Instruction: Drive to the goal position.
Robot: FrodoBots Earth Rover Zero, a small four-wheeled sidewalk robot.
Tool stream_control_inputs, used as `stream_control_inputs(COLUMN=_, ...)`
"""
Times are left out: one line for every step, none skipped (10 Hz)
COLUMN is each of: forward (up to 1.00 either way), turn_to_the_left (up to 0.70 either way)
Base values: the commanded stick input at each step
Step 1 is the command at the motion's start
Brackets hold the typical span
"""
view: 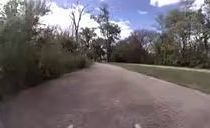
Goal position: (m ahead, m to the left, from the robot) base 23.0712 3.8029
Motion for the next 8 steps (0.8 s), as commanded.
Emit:
stream_control_inputs(forward=1.0, turn_to_the_left=0.0)
stream_control_inputs(forward=1.0, turn_to_the_left=0.0)
stream_control_inputs(forward=1.0, turn_to_the_left=0.0)
stream_control_inputs(forward=1.0, turn_to_the_left=0.0)
stream_control_inputs(forward=1.0, turn_to_the_left=0.0)
stream_control_inputs(forward=1.0, turn_to_the_left=0.0)
stream_control_inputs(forward=1.0, turn_to_the_left=0.0)
stream_control_inputs(forward=1.0, turn_to_the_left=0.0)
